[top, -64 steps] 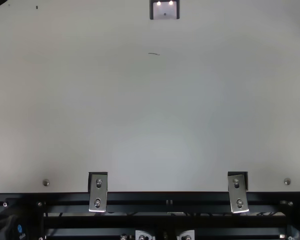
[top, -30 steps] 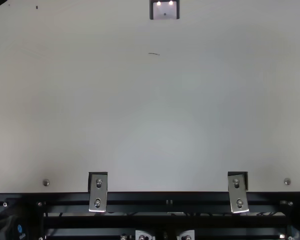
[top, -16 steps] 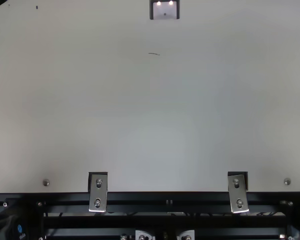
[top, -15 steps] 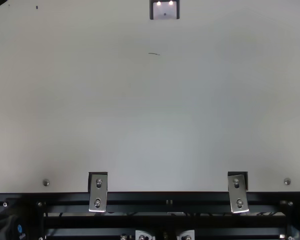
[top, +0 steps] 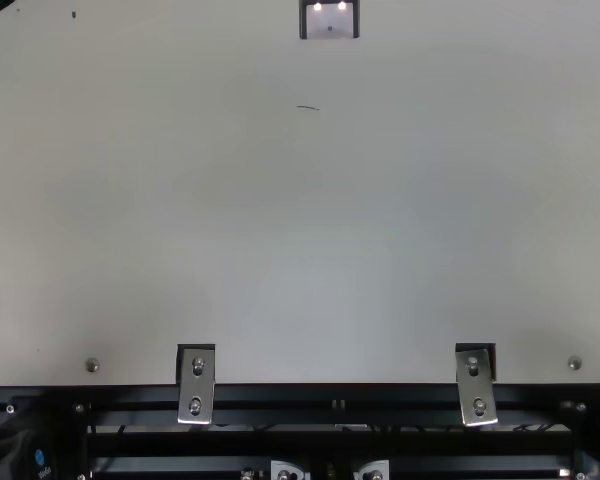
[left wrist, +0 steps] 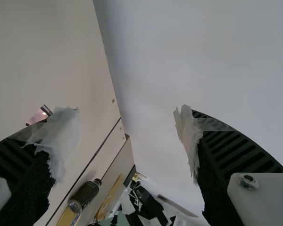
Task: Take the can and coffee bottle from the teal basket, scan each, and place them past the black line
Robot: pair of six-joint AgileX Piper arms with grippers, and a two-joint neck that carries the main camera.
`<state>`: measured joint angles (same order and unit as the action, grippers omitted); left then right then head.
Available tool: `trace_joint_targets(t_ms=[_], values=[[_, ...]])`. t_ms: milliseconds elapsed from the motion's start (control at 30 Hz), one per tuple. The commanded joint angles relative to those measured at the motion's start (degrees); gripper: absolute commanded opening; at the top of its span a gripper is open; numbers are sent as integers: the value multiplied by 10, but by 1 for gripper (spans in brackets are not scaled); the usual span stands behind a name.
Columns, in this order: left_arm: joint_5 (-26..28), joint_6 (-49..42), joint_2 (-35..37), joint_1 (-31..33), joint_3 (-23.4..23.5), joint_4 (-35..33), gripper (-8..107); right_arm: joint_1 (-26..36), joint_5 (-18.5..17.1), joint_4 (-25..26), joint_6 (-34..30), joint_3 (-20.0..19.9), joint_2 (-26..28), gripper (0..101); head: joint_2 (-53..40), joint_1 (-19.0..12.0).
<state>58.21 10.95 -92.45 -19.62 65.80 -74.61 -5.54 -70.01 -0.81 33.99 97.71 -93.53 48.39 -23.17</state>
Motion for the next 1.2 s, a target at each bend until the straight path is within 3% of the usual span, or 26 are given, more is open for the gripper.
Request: trace_joint_targets(t_ms=[0, 167, 567, 1167], values=[[0, 0, 0, 0, 0, 0, 90, 0, 0, 0, 0, 0, 0, 101, 8, -15], [0, 0, 0, 0, 0, 0, 90, -1, -3, 2, -1, 1, 1, 101, -27, -10], [0, 0, 0, 0, 0, 0, 90, -1, -1, 1, -1, 1, 1, 101, -207, -17], [0, 0, 0, 0, 0, 0, 90, -1, 1, 1, -1, 1, 1, 101, -207, -17]])
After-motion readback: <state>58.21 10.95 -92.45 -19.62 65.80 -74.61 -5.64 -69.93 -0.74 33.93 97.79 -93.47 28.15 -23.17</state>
